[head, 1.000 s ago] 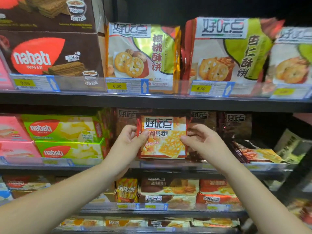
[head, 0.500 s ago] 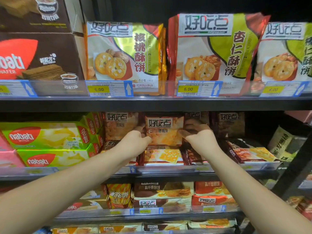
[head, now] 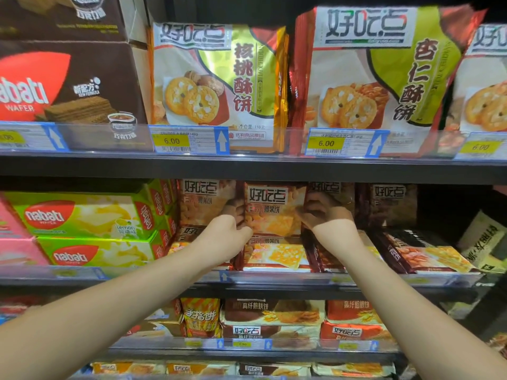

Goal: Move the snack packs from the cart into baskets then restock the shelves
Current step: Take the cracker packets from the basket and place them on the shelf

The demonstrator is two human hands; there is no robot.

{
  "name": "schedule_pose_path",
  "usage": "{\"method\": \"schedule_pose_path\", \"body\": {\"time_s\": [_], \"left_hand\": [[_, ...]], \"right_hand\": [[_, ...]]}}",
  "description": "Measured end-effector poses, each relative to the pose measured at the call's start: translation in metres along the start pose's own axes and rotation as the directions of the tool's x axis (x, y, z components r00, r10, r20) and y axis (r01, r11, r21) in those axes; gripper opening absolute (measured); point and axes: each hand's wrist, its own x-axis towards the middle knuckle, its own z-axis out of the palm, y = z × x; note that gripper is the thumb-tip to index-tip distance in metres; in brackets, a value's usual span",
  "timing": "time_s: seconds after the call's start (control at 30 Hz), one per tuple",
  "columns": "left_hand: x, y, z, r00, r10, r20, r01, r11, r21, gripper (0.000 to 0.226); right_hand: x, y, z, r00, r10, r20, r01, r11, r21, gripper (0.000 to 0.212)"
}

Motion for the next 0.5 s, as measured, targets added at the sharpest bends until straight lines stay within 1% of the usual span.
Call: {"method": "schedule_pose_path", "body": {"time_s": [0.07, 0.1, 0.17, 0.27, 0.37, 0.47, 0.5], "left_hand": [[0.003, -0.004, 0.001, 0.998, 0.05, 0.027, -0.05, 0.999, -0.009, 0.009], [0.004, -0.005, 0.0, 0.997, 0.072, 0.041, -0.072, 0.997, -0.012, 0.006], [0.004, -0.007, -0.002, 0.994, 0.089, 0.065, -0.089, 0.996, 0.004, 0.011], [0.0, -0.005, -0.004, 0.993, 0.099, 0.066, -0.101, 0.995, 0.026, 0.011], [-0.011, 0.001, -0.009, 0.996, 0.081, 0.046, -0.085, 0.992, 0.092, 0.018], [-0.028, 0.01, -0.019, 0.996, 0.086, 0.016, -0.087, 0.988, 0.124, 0.032], [-0.033, 0.011, -0.023, 0.995, 0.103, 0.005, -0.102, 0.984, 0.144, 0.029]], "right_hand": [[-0.003, 0.003, 0.001, 1.0, -0.012, 0.003, 0.012, 1.0, -0.013, 0.022], [-0.004, 0.004, 0.001, 1.0, -0.021, 0.004, 0.022, 0.999, -0.024, 0.023], [-0.006, 0.005, 0.001, 1.0, -0.027, 0.005, 0.027, 0.999, -0.042, 0.024], [-0.008, 0.004, -0.001, 1.0, -0.013, 0.009, 0.013, 0.998, -0.064, 0.027], [-0.011, 0.002, -0.004, 1.0, -0.003, 0.016, 0.004, 0.997, -0.077, 0.026], [-0.018, 0.0, -0.009, 1.0, 0.01, -0.005, -0.01, 0.997, -0.082, 0.026], [-0.021, -0.003, -0.011, 1.0, -0.004, -0.022, 0.001, 0.993, -0.117, 0.024]]}}
